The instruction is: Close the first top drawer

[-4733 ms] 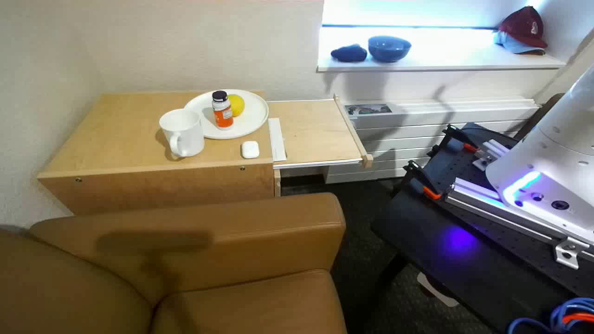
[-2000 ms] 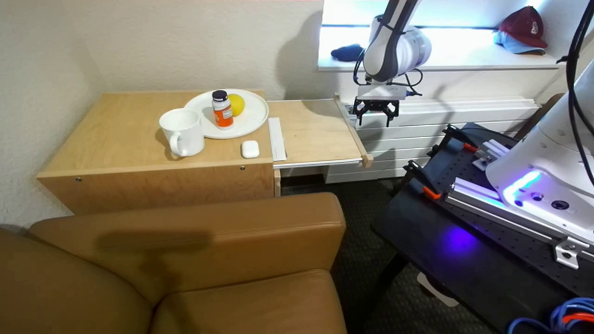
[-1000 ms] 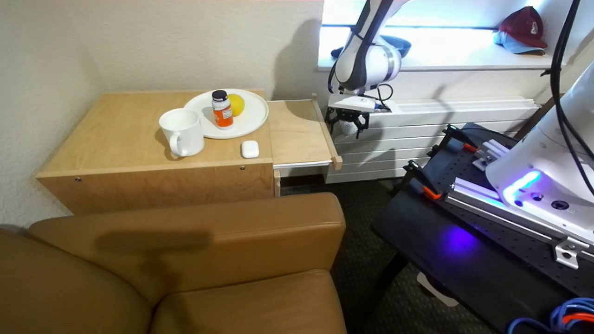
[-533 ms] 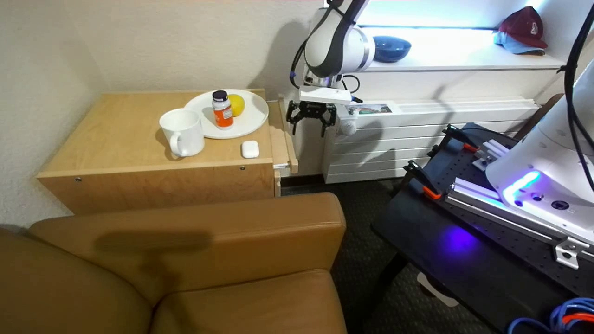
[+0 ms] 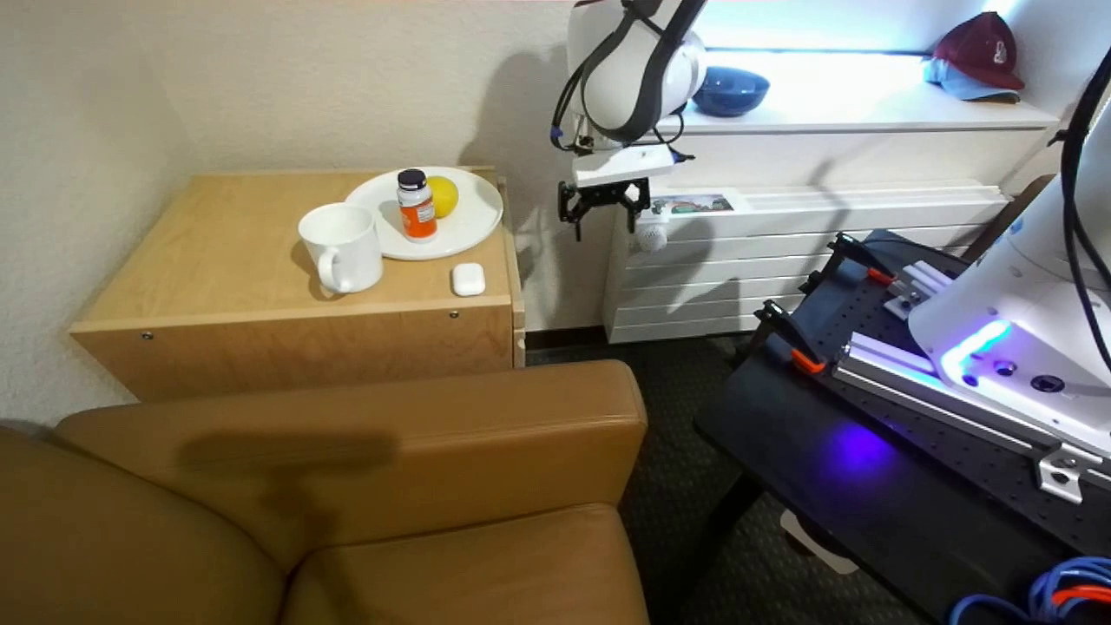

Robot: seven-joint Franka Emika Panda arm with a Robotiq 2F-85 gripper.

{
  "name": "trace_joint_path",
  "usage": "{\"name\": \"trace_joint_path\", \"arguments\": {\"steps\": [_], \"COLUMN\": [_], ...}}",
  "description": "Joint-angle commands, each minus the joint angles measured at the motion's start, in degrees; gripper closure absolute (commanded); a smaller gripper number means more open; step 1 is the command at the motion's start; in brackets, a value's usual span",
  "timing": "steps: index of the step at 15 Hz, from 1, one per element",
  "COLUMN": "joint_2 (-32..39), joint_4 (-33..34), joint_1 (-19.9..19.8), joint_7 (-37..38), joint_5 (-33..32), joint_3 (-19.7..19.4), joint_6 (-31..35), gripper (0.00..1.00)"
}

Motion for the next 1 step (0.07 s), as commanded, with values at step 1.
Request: {"name": "trace_joint_path", "arguments": {"steps": [1], "joint_2": [-0.58], "joint_4": [-1.0], "joint_1": [-1.33], "joint_7": [0.98], "joint_5": [-2.74], "joint_3": [-0.38], "joint_6": [-0.61], "gripper": [0.0]}}
